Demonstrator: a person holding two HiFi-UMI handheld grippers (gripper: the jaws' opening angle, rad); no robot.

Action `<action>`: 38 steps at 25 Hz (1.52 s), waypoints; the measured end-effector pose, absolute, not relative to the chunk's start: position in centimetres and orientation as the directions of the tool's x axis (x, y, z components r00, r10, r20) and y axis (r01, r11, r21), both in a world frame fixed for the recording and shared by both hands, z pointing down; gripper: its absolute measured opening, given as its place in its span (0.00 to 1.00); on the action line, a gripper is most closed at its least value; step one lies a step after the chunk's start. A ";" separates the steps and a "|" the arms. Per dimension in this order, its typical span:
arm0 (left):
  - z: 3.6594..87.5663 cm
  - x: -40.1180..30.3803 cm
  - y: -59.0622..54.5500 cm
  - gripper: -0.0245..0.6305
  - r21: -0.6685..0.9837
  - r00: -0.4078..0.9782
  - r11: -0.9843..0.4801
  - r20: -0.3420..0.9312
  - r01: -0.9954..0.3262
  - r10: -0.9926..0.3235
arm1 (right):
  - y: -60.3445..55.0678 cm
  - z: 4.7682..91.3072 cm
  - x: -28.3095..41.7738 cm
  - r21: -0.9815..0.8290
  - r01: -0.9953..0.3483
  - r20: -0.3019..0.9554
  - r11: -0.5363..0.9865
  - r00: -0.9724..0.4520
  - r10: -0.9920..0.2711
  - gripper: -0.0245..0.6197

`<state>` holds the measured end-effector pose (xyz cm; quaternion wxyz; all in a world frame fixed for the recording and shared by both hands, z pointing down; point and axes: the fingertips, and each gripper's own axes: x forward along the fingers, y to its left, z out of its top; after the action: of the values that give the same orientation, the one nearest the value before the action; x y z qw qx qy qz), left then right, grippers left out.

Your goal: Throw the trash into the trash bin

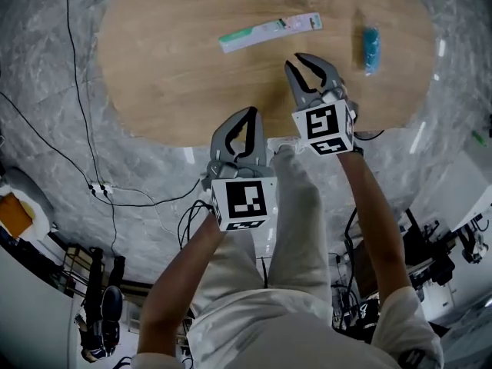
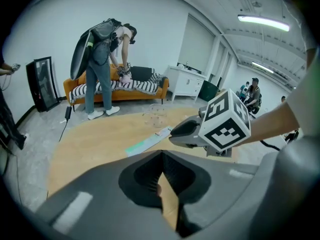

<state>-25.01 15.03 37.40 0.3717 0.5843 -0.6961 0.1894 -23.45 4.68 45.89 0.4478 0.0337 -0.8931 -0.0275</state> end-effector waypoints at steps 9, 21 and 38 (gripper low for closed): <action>38.0 -26.3 15.3 0.04 0.197 -0.037 0.277 0.750 -0.941 -0.661 | 1.2 48.2 -25.2 0.174 0.280 0.886 0.944 -0.464 -0.025 0.29; 38.7 -26.5 15.8 0.04 0.228 0.017 0.240 0.757 -0.944 -0.653 | -1.3 52.8 -25.9 0.255 0.620 0.957 0.742 -0.270 -0.104 0.27; 38.4 -25.4 15.3 0.04 0.236 0.038 0.208 0.743 -0.949 -0.668 | 0.2 53.1 -25.2 0.150 0.706 0.983 0.692 -0.184 -0.024 0.31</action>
<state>-25.38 15.27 38.43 0.3937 0.6034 -0.6702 0.1783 -25.19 0.16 53.12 0.5911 -0.2419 -0.7047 -0.3091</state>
